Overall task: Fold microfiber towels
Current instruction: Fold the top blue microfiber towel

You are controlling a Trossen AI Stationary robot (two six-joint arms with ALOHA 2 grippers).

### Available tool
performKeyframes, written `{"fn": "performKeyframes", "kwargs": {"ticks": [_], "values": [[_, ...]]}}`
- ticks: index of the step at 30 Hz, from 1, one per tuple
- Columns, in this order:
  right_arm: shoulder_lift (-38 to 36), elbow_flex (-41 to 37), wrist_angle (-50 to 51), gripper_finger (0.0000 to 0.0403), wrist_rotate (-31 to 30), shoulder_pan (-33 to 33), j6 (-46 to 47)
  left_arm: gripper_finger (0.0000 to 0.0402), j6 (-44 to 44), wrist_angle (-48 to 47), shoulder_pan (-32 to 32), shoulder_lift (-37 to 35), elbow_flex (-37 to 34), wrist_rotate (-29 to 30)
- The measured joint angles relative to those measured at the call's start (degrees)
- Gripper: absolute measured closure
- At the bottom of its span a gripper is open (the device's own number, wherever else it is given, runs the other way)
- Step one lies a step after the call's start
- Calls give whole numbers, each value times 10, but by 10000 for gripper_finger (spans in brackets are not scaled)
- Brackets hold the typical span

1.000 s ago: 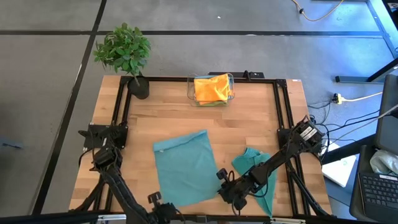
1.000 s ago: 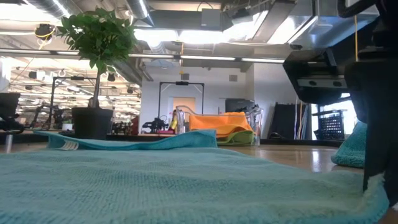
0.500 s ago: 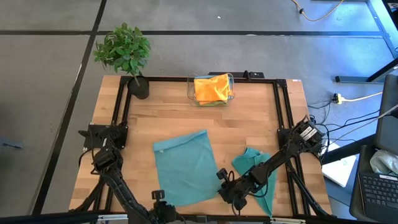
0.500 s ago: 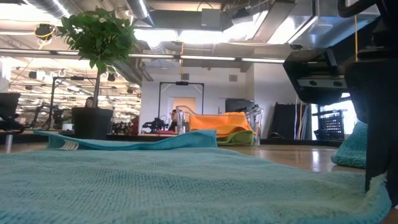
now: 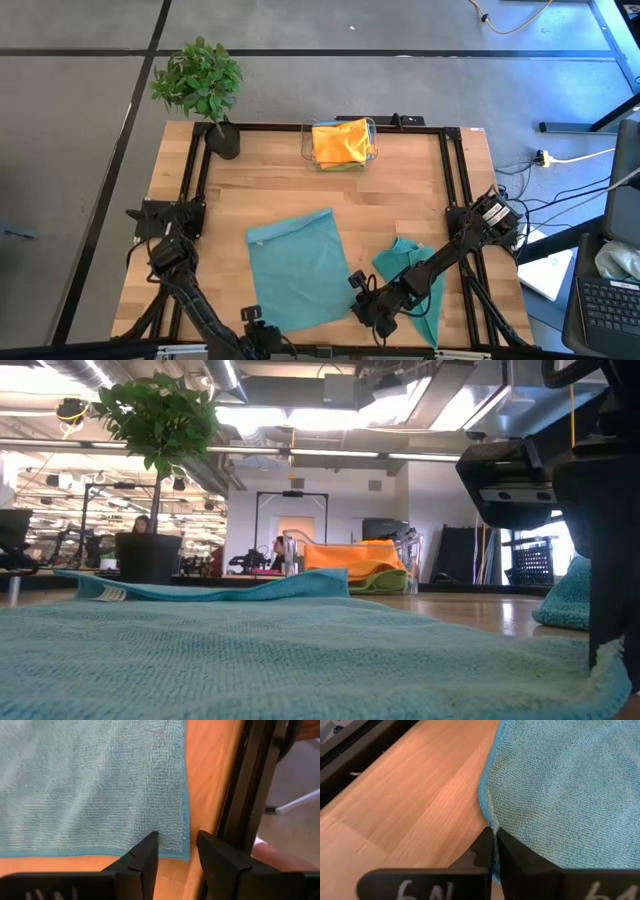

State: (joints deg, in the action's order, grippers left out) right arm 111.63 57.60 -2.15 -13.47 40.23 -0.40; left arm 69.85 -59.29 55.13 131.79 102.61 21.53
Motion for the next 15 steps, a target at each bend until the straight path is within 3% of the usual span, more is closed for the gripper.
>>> {"fn": "performKeyframes", "kwargs": {"ticks": [8,15], "values": [[0,0,0,395,0,0,-1,286,44,16,-3,-3,-21,2],[0,0,0,382,0,0,-4,381,46,32,-3,-1,-24,1]]}}
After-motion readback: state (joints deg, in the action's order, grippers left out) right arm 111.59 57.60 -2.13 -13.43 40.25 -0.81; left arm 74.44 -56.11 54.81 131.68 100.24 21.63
